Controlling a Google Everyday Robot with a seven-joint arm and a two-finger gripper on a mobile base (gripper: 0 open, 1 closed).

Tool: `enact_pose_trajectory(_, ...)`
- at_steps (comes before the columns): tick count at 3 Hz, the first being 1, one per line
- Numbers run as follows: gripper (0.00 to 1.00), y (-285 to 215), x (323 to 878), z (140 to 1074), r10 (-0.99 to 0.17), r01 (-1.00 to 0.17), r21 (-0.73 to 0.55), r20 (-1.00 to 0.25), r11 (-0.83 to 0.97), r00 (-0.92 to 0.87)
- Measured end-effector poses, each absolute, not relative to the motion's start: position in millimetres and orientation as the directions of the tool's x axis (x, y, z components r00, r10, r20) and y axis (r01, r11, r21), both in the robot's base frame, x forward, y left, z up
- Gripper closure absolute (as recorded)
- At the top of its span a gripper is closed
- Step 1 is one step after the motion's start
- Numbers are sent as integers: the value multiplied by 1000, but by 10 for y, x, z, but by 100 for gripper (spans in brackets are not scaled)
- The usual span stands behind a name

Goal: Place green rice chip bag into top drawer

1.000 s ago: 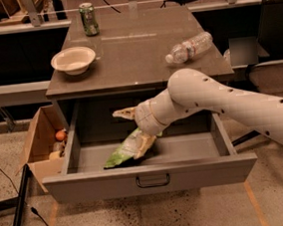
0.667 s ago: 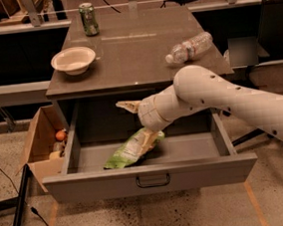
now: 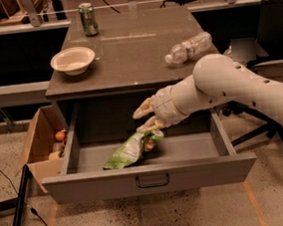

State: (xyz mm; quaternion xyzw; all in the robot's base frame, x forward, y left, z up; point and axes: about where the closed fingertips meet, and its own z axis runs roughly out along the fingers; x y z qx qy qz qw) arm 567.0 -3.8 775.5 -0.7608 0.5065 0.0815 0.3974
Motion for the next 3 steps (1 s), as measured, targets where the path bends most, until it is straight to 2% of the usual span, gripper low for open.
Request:
enact_pose_trajectory(1, 86, -384, 5599, 7986, -746, -849, -520, -526, -97, 408)
enact_pose_trajectory(2, 88, -383, 5592, 7993, -747, -848, -520, -525, -97, 408)
enact_pose_trajectory(3, 66, -370, 5586, 7991, -746, -849, -520, -525, -100, 409)
